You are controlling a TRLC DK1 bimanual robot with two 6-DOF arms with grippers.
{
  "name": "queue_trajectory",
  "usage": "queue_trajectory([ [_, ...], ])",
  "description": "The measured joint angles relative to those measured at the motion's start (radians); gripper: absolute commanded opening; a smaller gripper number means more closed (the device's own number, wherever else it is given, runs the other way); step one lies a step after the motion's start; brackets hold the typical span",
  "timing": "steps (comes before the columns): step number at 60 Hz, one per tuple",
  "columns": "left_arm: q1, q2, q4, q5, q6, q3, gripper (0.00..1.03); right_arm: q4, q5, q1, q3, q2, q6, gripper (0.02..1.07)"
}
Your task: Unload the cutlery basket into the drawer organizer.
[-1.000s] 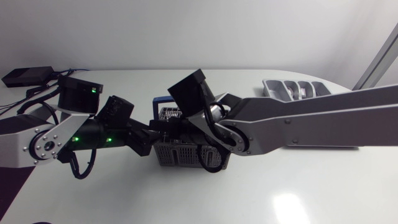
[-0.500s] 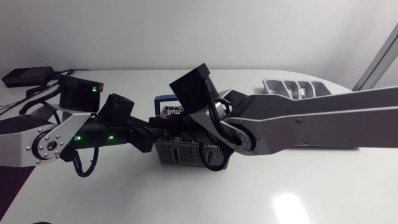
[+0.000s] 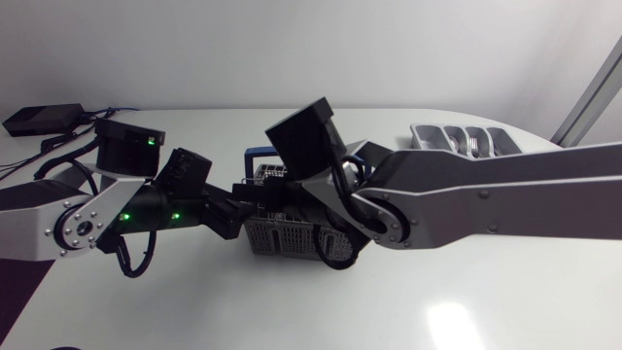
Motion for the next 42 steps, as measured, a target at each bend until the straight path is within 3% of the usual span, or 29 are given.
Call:
queue_trajectory([
  [42,-0.007,-0.047,-0.027,-0.004,0.0,0.0,0.73,0.03,0.039,0.015,-0.021,-0.098,-0.021,0.08],
])
